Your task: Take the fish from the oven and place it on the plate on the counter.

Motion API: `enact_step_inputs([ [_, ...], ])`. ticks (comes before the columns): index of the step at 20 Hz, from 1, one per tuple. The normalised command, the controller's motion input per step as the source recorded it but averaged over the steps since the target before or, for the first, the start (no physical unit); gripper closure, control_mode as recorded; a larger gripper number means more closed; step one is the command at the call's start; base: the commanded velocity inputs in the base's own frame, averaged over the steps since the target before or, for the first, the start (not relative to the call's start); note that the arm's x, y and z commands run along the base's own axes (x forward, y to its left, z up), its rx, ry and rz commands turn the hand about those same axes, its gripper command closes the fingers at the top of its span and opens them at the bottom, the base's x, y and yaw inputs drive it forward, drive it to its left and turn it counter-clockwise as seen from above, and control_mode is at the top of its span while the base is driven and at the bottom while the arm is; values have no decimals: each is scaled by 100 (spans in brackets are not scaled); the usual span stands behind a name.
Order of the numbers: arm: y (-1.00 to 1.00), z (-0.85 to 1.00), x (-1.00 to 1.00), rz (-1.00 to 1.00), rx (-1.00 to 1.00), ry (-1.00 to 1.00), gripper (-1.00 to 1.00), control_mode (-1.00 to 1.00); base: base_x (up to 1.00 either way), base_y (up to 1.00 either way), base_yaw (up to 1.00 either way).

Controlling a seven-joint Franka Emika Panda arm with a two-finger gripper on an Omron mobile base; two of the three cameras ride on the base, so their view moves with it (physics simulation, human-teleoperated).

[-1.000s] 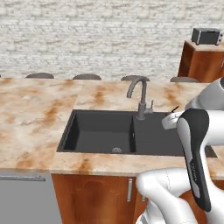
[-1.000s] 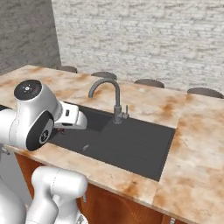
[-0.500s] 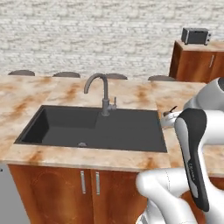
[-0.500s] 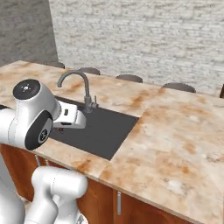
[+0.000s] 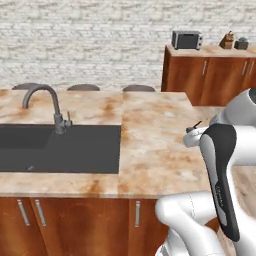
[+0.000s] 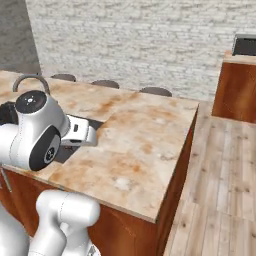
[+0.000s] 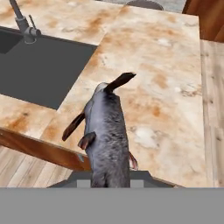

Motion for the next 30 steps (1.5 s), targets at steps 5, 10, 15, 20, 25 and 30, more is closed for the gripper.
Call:
enact_step_inputs([
  [5,0,0,0,0,0,0,100,100,0,-100,-16],
  [10,0,0,0,0,0,0,100,100,0,-100,-22],
  [15,0,0,0,0,0,0,100,100,1,-100,-50],
  [20,0,0,0,0,0,0,100,100,4,-92,-70],
  [25,0,0,0,0,0,0,100,100,0,-45,-82],
  [30,0,0,0,0,0,0,100,100,0,-11,-90],
])
